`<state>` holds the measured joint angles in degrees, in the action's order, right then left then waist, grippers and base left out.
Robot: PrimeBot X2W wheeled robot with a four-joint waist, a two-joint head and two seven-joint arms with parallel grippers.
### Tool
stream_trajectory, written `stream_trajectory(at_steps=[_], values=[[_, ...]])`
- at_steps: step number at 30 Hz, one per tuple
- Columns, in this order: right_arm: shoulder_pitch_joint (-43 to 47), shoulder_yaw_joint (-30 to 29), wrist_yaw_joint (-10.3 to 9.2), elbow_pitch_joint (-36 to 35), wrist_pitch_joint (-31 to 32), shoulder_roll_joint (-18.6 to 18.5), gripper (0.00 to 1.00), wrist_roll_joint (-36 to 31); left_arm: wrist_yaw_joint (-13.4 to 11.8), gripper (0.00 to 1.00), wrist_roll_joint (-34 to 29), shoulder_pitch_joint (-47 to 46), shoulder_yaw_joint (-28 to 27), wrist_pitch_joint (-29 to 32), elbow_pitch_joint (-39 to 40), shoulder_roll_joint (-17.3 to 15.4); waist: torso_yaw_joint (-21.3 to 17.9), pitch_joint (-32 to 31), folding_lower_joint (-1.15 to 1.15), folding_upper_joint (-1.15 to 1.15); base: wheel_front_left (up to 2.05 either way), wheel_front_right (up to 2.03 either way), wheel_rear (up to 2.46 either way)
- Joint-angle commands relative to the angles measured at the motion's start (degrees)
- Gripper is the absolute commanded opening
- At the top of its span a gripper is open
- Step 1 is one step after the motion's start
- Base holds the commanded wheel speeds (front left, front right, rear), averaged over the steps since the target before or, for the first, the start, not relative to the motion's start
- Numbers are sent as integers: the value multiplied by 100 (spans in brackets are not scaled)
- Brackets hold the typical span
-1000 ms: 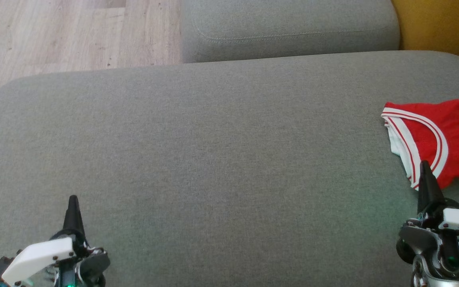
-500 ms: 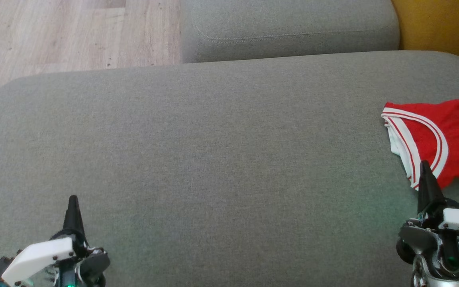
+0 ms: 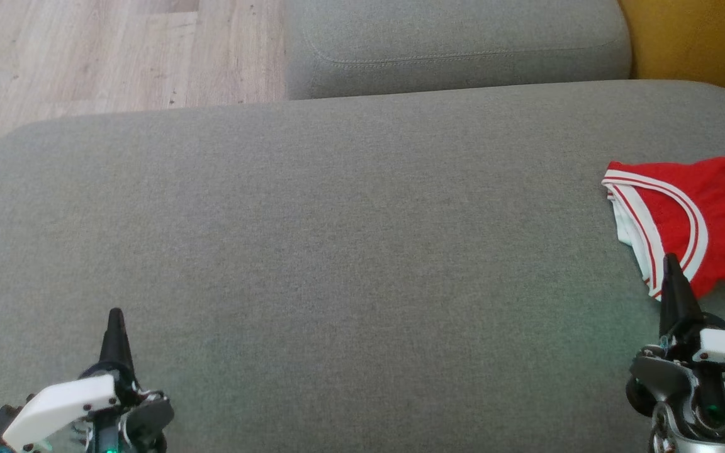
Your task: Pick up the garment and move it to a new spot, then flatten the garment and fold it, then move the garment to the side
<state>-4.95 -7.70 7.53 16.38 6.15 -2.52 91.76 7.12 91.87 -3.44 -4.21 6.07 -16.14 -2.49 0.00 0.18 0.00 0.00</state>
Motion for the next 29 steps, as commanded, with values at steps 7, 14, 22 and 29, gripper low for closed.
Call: stream_trajectory(at_steps=[7, 14, 22, 29], values=[[-123, 118, -4, -235, 34, -36, 0, 41, 36, 0, 31, -276, -229, 41, 209, -39, 0, 0, 0, 0, 0, 0, 0], [-123, 118, -4, -235, 33, -36, 0, 41, 36, 0, 31, -275, -229, 41, 209, -39, 0, 0, 0, 0, 0, 0, 0], [-123, 118, -4, -235, 33, -36, 0, 41, 36, 0, 31, -275, -229, 40, 210, -39, 0, 0, 0, 0, 0, 0, 0], [-123, 118, -4, -235, 33, -36, 0, 41, 36, 0, 31, -275, -229, 40, 210, -39, 0, 0, 0, 0, 0, 0, 0]])
